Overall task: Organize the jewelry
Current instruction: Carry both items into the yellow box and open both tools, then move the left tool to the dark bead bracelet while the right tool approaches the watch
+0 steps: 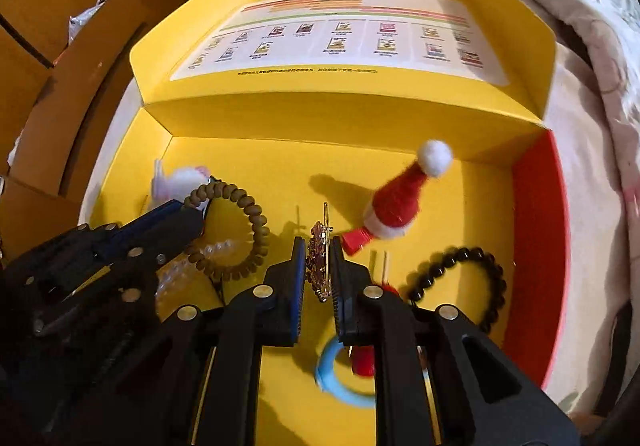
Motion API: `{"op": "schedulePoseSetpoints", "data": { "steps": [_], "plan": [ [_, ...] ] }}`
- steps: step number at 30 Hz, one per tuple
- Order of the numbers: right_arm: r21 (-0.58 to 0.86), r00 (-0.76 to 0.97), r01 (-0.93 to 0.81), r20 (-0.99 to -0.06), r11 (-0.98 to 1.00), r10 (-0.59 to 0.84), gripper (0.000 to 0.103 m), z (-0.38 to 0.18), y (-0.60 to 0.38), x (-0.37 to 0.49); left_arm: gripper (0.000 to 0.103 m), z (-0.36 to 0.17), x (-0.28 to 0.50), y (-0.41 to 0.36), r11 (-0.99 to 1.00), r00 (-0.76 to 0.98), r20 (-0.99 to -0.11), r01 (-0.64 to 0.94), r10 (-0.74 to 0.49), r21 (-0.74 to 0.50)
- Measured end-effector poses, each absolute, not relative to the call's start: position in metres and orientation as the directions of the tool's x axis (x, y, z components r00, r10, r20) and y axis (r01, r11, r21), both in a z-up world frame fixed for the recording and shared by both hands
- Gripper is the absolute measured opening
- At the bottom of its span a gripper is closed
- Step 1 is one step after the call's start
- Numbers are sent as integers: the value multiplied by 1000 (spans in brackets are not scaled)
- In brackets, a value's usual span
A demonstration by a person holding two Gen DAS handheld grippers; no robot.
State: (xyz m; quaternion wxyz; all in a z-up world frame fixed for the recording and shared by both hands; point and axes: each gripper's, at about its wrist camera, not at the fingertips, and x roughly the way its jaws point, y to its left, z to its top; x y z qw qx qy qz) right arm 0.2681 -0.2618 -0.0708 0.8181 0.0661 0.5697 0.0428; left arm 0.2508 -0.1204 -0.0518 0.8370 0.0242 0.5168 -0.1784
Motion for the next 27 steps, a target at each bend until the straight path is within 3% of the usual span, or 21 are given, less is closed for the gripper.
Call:
{"op": "schedulePoseSetpoints", "data": {
  "steps": [9,11,13,15,18,22,27],
  "plan": [
    [143,403,-7,-905,990,134,23,-39,-264,256,15,-13,247,-101,925,440,-831,314,-340,-212],
    [126,443,-5,-889,992,116,32,-18,-268,244,19,6,241,-91,924,463,-815,312,-350,-219],
    [106,477,3,-874,994,92,54,0,-274,230,29,25,231,-80,928,488,-802,308,-345,-212],
    [74,518,25,-854,997,50,66,20,-284,209,39,44,217,-64,934,519,-787,298,-334,-199],
    [41,553,55,-833,998,4,67,39,-301,179,52,61,200,-46,942,553,-774,288,-308,-169],
    [49,576,127,-816,991,-33,67,47,-334,133,52,67,176,-6,964,587,-770,225,-251,-142],
    [77,550,222,-833,972,-60,67,23,-372,79,52,34,141,46,985,571,-807,152,-151,-77]
  ]
}}
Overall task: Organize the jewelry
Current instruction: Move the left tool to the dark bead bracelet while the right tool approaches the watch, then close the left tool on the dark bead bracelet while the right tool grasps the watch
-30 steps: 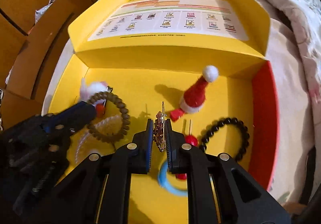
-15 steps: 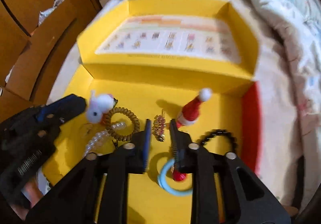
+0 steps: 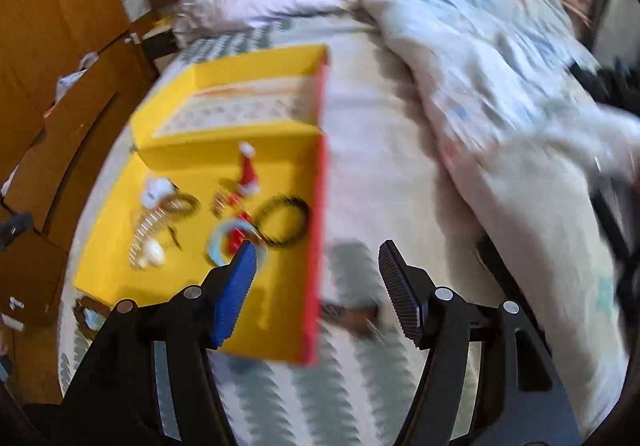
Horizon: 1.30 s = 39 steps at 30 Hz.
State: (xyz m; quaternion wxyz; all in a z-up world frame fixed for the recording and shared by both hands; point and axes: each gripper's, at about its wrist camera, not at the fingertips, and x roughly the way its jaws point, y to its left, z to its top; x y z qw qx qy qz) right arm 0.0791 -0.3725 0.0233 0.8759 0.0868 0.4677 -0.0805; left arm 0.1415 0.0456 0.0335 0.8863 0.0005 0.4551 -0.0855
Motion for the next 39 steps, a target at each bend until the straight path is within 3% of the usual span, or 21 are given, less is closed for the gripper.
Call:
{"op": "schedulePoseSetpoints", "data": {
  "steps": [7,11,14,20,24,39],
  "plan": [
    [70,465,316,-881,946,-90,67,-23,-405,41,52,-34,102,92,990,450,-883,102,-131,-95],
    [56,446,316,-890,947,-97,67,-35,-405,33,52,-49,88,94,987,442,-885,126,-145,-98],
    [80,444,304,-893,949,-67,67,-41,-402,40,53,-49,85,92,975,438,-874,157,-210,-155],
    [123,450,277,-893,953,-16,67,-51,-394,60,53,-68,97,82,986,436,-890,148,-134,-75],
    [27,404,287,-910,958,-96,67,-61,-390,76,53,-77,101,81,983,406,-903,162,-142,-82],
    [82,426,385,-899,919,-98,64,-74,-418,85,54,-81,100,76,982,397,-906,166,-149,-89]
  ]
}}
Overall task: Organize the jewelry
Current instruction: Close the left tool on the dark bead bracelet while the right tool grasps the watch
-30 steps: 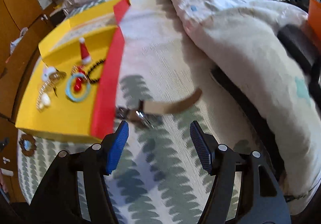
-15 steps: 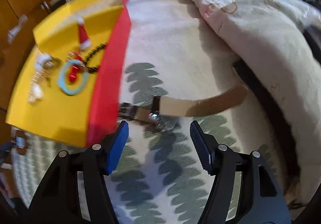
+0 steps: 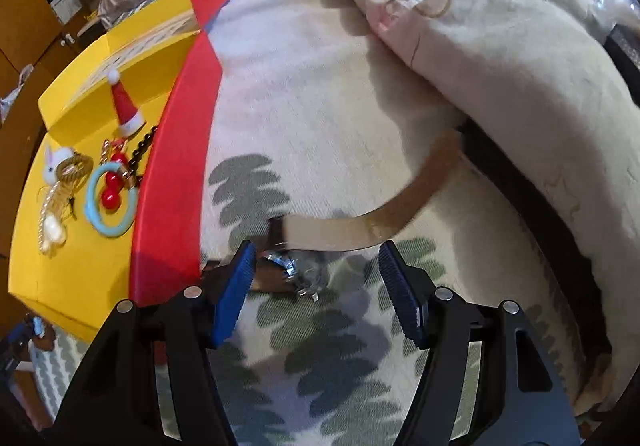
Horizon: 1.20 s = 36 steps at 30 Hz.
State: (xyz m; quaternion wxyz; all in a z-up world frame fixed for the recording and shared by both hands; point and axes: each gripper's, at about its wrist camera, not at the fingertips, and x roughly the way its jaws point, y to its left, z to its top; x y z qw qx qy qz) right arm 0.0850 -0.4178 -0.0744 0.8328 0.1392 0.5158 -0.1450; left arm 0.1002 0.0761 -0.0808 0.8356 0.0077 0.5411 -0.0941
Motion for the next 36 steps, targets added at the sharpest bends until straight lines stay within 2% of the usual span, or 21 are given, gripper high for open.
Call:
{"op": "schedulePoseSetpoints", "data": {
  "steps": [2,4,6,17,25,28,31,36],
  "plan": [
    [113,439,395,-895,912,-79,55,-77,-420,86,54,-83,100,76,982,394,-906,166,-152,-92],
    [139,434,394,-899,909,-51,41,-82,-417,88,54,-84,101,77,981,391,-906,163,-161,-104],
    [116,428,392,-901,913,-69,34,-85,-411,91,54,-85,103,80,980,378,-908,151,-180,-132],
    [149,444,412,-894,899,-56,25,-84,-419,87,54,-92,114,85,975,356,-909,121,-216,-185],
    [159,462,418,-885,894,-59,17,-77,-423,85,56,-95,122,77,979,365,-910,128,-195,-159],
    [163,472,419,-880,893,-61,16,-73,-424,84,50,-94,122,74,979,371,-909,139,-193,-151],
    [166,475,420,-878,892,-60,16,-72,-426,85,35,-96,125,74,983,375,-912,135,-170,-127],
    [175,494,417,-867,892,-61,15,-65,-427,83,29,-95,128,78,980,371,-909,127,-190,-153]
  ]
}}
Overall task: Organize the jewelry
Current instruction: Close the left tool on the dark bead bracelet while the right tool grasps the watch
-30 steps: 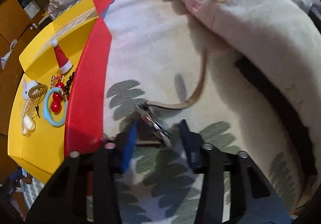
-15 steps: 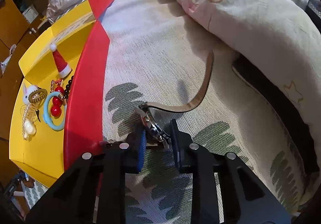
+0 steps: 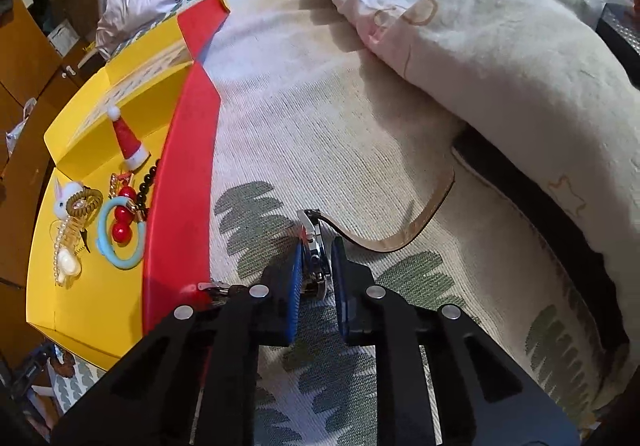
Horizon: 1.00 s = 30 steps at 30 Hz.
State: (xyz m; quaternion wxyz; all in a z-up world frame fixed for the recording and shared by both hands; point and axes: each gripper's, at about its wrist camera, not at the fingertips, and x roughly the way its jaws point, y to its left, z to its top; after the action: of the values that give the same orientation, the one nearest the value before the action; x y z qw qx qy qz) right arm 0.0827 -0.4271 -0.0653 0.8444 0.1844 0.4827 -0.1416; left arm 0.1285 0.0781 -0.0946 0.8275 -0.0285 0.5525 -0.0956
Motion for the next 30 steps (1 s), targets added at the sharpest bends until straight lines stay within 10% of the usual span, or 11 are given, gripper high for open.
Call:
{"op": "schedulePoseSetpoints", "data": {
  "steps": [22,30],
  "plan": [
    [207,545,396,-837,894,-48,16,-29,-429,71,29,-48,106,81,955,452,-842,171,-294,-241],
    [129,446,402,-892,906,-71,32,-50,-419,91,29,-53,109,81,956,444,-848,164,-290,-241]
  ]
}}
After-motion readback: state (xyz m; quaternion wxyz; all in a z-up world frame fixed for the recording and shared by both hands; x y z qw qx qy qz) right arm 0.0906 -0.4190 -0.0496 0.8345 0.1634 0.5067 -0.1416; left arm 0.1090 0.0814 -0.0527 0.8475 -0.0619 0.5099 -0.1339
